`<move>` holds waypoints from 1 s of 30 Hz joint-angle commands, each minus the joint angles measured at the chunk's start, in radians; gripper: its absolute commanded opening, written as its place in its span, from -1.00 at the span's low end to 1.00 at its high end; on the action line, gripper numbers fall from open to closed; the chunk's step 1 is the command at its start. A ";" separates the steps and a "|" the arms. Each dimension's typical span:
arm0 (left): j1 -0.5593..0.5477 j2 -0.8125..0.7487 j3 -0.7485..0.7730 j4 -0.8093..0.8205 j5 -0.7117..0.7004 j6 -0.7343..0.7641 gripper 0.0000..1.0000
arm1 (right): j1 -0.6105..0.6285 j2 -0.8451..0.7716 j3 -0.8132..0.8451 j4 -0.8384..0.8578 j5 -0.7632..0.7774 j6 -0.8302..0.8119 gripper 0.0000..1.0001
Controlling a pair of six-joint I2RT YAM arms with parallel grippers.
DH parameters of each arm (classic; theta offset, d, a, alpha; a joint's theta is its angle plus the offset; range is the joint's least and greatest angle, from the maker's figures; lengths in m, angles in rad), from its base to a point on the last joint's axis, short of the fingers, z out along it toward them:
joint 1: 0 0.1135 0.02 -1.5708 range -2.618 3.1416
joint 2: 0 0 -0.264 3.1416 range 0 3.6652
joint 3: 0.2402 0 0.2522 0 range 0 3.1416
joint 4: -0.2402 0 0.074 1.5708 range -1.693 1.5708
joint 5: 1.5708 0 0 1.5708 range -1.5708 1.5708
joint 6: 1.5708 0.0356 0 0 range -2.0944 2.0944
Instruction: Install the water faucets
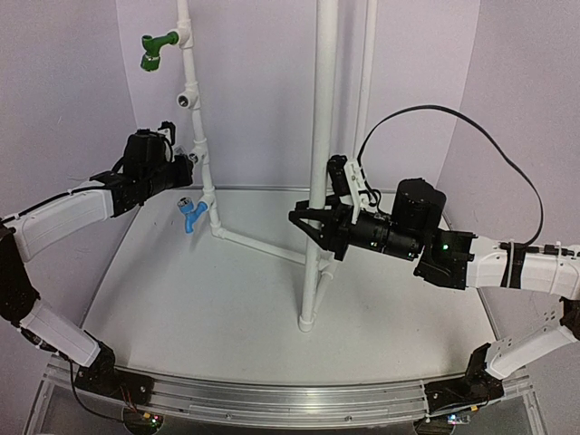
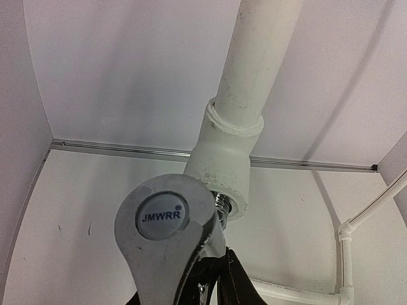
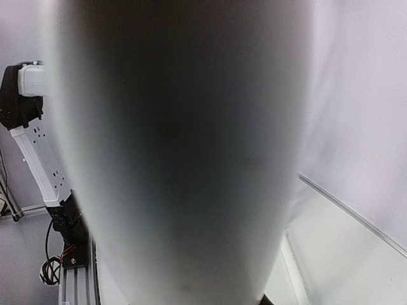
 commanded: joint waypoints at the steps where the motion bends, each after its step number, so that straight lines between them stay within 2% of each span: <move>1: -0.057 0.032 0.046 -0.041 0.017 0.152 -1.00 | 0.036 -0.025 0.027 0.033 -0.146 0.250 -1.00; 12: -0.120 0.081 0.079 -0.075 -0.102 0.363 -1.00 | 0.036 -0.025 0.031 0.030 -0.148 0.251 -1.00; 30: -0.125 0.115 0.083 -0.098 -0.146 0.624 -0.99 | 0.036 -0.022 0.037 0.027 -0.157 0.248 -1.00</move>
